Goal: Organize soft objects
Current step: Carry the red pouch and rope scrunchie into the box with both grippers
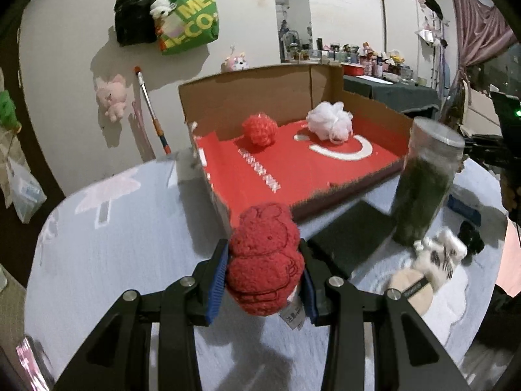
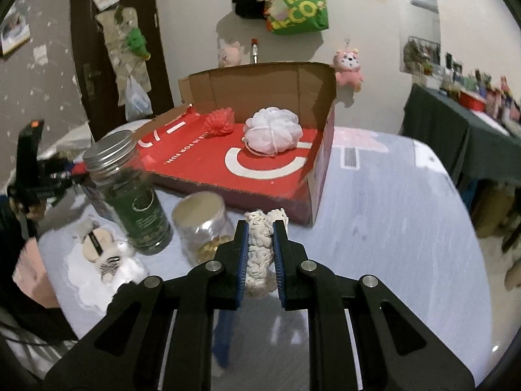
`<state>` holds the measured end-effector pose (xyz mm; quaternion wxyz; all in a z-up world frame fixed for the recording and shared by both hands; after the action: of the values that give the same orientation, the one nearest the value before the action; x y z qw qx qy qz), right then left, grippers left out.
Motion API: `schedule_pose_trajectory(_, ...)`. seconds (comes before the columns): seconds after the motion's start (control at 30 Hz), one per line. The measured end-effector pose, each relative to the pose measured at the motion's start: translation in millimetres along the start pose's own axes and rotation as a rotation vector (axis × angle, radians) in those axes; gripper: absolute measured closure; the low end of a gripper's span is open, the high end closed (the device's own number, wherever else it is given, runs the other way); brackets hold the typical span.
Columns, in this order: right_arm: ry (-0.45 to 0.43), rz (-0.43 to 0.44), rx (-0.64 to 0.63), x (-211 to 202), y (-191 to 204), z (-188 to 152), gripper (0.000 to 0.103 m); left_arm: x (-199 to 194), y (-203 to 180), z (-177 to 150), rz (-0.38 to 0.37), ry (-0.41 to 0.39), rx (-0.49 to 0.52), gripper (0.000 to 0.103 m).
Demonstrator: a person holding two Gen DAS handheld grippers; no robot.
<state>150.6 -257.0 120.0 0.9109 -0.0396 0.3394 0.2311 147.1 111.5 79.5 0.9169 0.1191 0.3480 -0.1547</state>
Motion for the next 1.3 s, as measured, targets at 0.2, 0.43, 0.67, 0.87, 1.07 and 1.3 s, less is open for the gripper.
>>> schedule_pose_trajectory(0.2, -0.017, -0.006, -0.09, 5, 5, 33, 0.089, -1, -1, 37, -0.008, -0.027, 0.046, 0.062)
schedule_pose_trajectory(0.43, -0.014, 0.046, -0.105, 27, 9, 72, 0.089, 19, -9, 81, -0.043, -0.011, 0.038, 0.062)
schedule_pose_trajectory(0.67, 0.097, 0.017, -0.086, 75, 8, 99, 0.089, 70, -18, 109, -0.042, 0.107, -0.005, 0.061)
schedule_pose_trajectory(0.87, 0.239, -0.063, -0.108, 123, 10, 112, 0.089, 114, -20, 116, -0.016, 0.236, -0.027, 0.061)
schedule_pose_trajectory(1.07, 0.363, -0.132, -0.099, 158, 4, 115, 0.089, 146, -19, 120, 0.021, 0.318, -0.033, 0.061)
schedule_pose_trajectory(1.3, 0.387, -0.186, -0.1, 178, -5, 118, 0.089, 169, -12, 122, 0.051, 0.361, -0.053, 0.061)
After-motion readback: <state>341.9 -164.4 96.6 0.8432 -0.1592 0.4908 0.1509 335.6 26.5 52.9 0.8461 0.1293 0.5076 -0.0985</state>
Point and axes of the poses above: each gripper's, at about its wrist camera, not at the fingertips, and x roughly the way its jaws point, y to its left, z to its top, the point moved 2 cm from there along x, roughly the way its jaws point, and after that the axes turned 3 degrees about y, right-handed, at the moved point
